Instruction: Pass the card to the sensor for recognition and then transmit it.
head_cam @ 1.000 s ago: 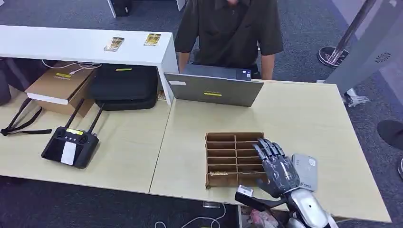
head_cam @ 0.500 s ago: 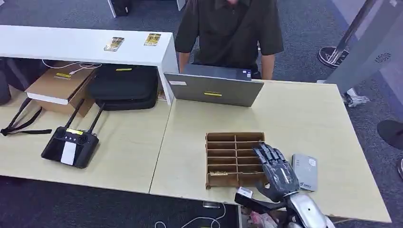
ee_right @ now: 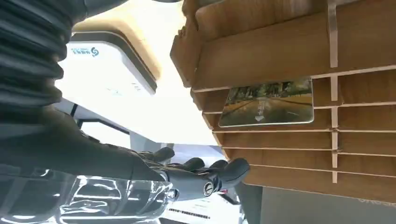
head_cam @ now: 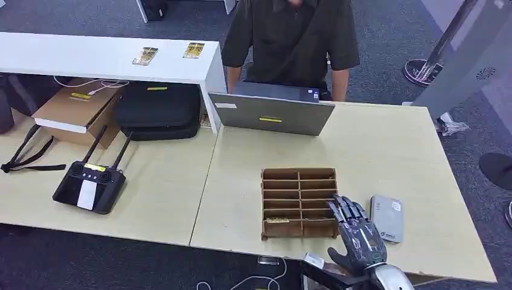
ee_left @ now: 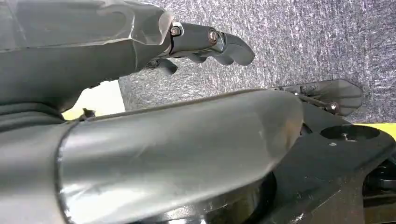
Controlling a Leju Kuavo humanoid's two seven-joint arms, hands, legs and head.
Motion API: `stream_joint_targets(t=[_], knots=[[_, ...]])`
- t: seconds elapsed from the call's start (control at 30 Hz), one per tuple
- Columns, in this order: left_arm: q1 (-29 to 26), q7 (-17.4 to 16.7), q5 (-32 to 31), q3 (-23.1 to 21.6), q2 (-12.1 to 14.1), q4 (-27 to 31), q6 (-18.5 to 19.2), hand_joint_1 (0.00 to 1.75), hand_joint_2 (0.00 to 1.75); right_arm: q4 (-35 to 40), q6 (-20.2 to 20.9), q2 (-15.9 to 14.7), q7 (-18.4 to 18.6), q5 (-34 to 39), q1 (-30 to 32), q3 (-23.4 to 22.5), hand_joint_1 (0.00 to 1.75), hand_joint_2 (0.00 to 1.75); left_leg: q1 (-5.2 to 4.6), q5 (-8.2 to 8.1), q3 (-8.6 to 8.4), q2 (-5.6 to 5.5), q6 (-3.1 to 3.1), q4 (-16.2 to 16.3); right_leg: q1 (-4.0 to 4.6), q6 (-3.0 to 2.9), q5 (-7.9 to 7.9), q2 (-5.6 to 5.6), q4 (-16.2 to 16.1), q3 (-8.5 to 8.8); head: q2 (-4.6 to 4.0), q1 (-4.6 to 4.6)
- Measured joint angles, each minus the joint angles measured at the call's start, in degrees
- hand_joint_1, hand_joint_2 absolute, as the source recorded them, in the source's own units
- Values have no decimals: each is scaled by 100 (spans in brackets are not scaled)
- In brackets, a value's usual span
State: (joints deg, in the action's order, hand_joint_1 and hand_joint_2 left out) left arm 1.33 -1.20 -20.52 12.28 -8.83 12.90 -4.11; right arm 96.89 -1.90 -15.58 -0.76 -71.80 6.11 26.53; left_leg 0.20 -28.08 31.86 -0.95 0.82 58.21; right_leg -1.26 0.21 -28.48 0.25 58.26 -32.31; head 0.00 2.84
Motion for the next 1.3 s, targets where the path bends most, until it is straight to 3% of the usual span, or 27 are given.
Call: stream_joint_targets(t=[0.27,0.73,1.3], knots=[[3,-15,-66,0,-9,-2,20,0,0,-31,-68,79,-131,-57,-34,-9,0,175,0,0,0,0,0,0,0,0,0,0,0,0,0,2],[12,-37,-81,11,-33,0,35,0,0,-400,-94,608,-378,-157,-373,81,0,175,2,2,0,-1,2,-1,1,0,0,0,1,0,0,0],[10,-2,-39,112,-35,-2,-2,0,0,-579,-39,713,-317,-265,-466,114,0,175,2,2,-1,-1,2,-1,1,0,0,1,1,0,0,0]])
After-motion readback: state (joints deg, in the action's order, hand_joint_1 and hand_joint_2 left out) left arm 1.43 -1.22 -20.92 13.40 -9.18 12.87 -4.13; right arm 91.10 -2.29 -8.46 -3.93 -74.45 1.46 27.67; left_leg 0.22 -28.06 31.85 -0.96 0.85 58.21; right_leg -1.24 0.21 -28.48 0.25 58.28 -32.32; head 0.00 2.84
